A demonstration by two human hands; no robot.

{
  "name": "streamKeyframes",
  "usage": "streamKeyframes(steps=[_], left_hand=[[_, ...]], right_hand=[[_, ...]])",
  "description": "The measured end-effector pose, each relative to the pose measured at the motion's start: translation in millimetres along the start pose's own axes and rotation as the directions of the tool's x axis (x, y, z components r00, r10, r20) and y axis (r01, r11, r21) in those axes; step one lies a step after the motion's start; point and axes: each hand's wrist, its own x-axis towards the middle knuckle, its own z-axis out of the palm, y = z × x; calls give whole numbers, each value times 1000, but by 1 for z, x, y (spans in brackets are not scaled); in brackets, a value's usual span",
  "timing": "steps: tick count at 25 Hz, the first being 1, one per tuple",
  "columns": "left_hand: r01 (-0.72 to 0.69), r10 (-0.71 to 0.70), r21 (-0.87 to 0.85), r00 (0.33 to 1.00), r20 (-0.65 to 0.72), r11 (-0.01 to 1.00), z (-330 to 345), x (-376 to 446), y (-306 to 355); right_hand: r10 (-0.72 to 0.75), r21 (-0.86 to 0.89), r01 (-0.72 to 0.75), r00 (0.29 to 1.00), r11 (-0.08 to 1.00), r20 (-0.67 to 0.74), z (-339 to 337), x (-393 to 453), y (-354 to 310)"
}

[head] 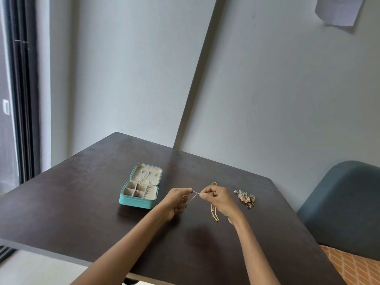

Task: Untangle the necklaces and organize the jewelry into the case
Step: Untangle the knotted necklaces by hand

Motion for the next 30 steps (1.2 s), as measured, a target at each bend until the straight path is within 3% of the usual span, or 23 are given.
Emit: streamKeyframes(steps=[3,7,11,16,20,23,27,30], left_hand=[[-190,200,261,980,-12,946,-7,1,0],[-477,465,574,867,181,665,-14,7,2],[-453,505,768,840,198,452,-21,15,0],[-480,454,757,849,272,444,-10,9,3],[-417,381,394,909,168,819,-4,2,7],[-294,294,-12,956,2,956,2,1,8],[-205,183,-466,979,-93,861,0,1,18],[-171,166,-701,983,-76,692,-4,-2,19]], right_hand=[[7,-20,-8,999,1000,-31,-1,2,4],[16,77,-7,993,997,-117,-2,2,7],[13,96,-1,993,995,-119,-2,0,8],[20,95,-10,995,995,-101,2,0,4],[-11,92,17,998,996,-66,5,-4,-1],[-29,117,37,997,992,-66,4,-5,-7],[-29,133,38,997,990,-68,0,-7,-7],[-34,154,47,996,987,-81,0,-8,-8]])
